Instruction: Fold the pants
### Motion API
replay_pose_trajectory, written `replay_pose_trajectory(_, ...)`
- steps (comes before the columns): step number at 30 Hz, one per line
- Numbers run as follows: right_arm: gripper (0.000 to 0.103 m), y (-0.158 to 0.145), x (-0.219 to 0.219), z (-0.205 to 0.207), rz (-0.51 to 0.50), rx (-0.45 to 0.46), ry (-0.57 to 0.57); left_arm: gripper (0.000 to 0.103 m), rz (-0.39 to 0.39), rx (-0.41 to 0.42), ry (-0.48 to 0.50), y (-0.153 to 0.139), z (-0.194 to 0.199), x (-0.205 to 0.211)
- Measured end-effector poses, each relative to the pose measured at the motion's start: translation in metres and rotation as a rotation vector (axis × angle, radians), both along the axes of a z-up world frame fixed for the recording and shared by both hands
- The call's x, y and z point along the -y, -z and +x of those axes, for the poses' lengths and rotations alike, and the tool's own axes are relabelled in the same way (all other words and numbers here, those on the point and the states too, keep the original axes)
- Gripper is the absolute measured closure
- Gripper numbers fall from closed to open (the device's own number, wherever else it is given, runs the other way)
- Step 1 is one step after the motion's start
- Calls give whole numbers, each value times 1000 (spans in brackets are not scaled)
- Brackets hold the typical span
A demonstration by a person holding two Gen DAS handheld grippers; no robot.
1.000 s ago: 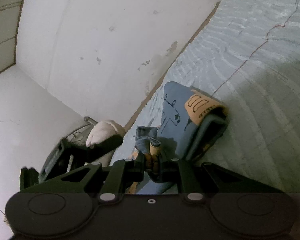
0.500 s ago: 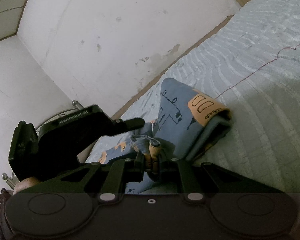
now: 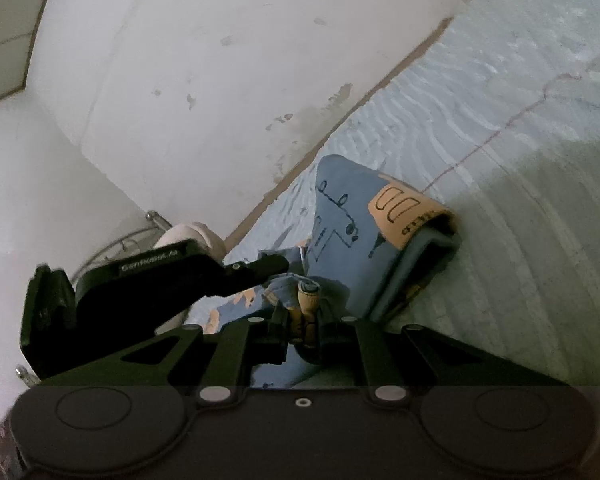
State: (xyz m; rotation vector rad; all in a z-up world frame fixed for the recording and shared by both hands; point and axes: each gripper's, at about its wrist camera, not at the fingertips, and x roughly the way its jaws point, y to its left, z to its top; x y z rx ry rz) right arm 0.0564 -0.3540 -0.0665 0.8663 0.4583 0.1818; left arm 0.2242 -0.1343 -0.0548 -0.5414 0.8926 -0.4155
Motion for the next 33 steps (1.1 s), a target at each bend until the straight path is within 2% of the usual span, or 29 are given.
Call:
replay_pose_trajectory(10,91,3,3,1,16,-3,2,58,-21,-27,49,-1,-1,8)
replay_pose_trajectory(11,90,3,3,1,14,-3,2,60,-20,-29,44,0,0,8)
replay_pose_trajectory(13,91,2,3,1,5,-4,0,75,-29,-37,46,3,1,8)
replay_pose_trajectory(19,90,-1,-4,2,-45,-10,-5,89,-45,-30,36,4,1,8)
replay_pose_trajectory(24,90,-4,-8,3,-70,-10,-7,91,-16,17,43,1,-4,11)
replay_pose_trajectory(26,90,-5,-12,3,-89,-9,-5,91,35,70,57,-3,-9,16)
replay_pose_trajectory(29,88,-12,-20,2,-172,2,-10,92,116,138,82,-9,-16,26)
replay_pose_trajectory(33,88,-16,-31,1,-260,11,-15,92,77,112,82,-10,-11,21)
